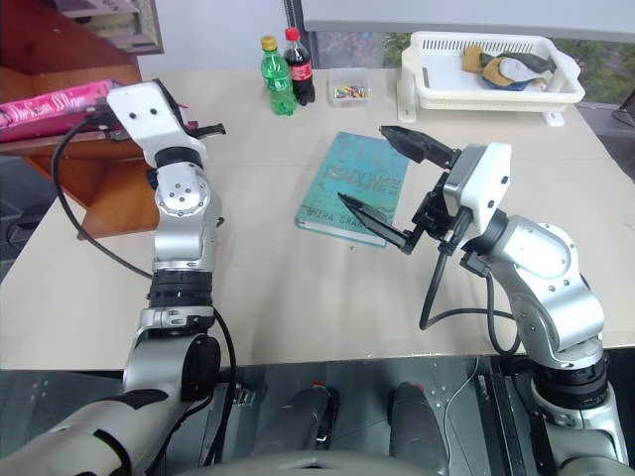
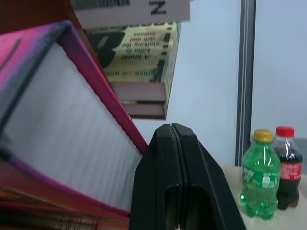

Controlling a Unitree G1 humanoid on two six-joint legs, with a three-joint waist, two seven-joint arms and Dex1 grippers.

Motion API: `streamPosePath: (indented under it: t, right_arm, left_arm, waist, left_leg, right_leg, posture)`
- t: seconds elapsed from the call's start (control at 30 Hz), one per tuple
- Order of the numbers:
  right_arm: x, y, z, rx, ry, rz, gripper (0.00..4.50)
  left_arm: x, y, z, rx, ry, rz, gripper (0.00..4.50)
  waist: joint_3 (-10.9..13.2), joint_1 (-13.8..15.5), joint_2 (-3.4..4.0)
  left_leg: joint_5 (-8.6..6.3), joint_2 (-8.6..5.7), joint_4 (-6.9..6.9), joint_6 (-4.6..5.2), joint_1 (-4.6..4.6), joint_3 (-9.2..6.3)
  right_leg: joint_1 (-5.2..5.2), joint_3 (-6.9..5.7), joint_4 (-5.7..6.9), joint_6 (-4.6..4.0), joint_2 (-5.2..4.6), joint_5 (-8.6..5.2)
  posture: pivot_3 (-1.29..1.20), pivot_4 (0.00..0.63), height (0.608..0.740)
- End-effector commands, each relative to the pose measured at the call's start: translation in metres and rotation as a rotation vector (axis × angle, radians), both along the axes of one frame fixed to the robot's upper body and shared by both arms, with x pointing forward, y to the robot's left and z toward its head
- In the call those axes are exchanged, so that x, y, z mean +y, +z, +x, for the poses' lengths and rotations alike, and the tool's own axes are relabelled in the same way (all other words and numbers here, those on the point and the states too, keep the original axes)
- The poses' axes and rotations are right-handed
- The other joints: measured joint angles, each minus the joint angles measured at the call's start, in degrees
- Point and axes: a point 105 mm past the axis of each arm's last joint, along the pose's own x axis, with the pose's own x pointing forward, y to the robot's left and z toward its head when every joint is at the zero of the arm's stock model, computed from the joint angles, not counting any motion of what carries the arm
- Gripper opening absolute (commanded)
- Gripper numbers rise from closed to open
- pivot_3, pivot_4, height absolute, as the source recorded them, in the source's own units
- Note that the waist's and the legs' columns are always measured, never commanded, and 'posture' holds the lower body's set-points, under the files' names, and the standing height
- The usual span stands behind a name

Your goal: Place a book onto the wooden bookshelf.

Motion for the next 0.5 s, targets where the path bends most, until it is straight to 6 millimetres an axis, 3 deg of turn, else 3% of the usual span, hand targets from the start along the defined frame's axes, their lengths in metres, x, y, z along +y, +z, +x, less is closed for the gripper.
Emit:
streamPosePath:
  t: [0.03, 0.17, 0.37, 0.5]
  right_arm:
    - [0.0, 0.008, -0.005, -0.04, 0.01, 0.003, 4.5]
    - [-0.001, 0.003, -0.005, -0.02, 0.004, -0.01, 4.5]
    - [-0.007, -0.004, -0.008, 0.01, -0.019, -0.033, 4.5]
    - [-0.016, -0.012, -0.011, 0.04, -0.048, -0.063, 4.5]
  left_arm:
    - [-0.006, 0.003, -0.002, -0.011, -0.131, 0.022, 0.04]
    - [-0.035, -0.026, -0.004, 0.096, -0.368, 0.063, 0.04]
    - [-0.04, -0.045, -0.024, 0.166, -0.562, 0.082, 0.04]
    - [-0.037, -0.066, -0.055, 0.258, -0.769, 0.128, 0.04]
  waist:
    - [0.0, 0.1, 0.0]
    - [0.0, 0.5, 0.02]
    - [0.0, 0.6, 0.0]
    - [0.0, 0.3, 0.03]
  left_leg:
    - [0.0, 0.0, 0.0, 0.0, 0.0, -0.01]
    - [0.0, -0.05, 0.0, 0.0, 0.0, 0.01]
    - [0.0, -0.06, -0.01, 0.01, -0.05, -0.11]
    - [-0.01, -0.03, -0.05, 0.02, -0.01, -0.05]
  right_leg:
    - [0.01, -0.01, 0.0, 0.0, 0.0, 0.0]
    - [0.02, 0.0, -0.03, 0.0, -0.06, 0.0]
    - [0.02, -0.08, -0.04, -0.01, -0.07, 0.0]
    - [0.02, -0.01, -0.05, -0.01, -0.07, 0.0]
  posture:
    - [0.0, 0.15, 0.74]
    - [0.0, 0.15, 0.74]
    - [0.0, 0.15, 0.74]
    - [0.0, 0.15, 0.74]
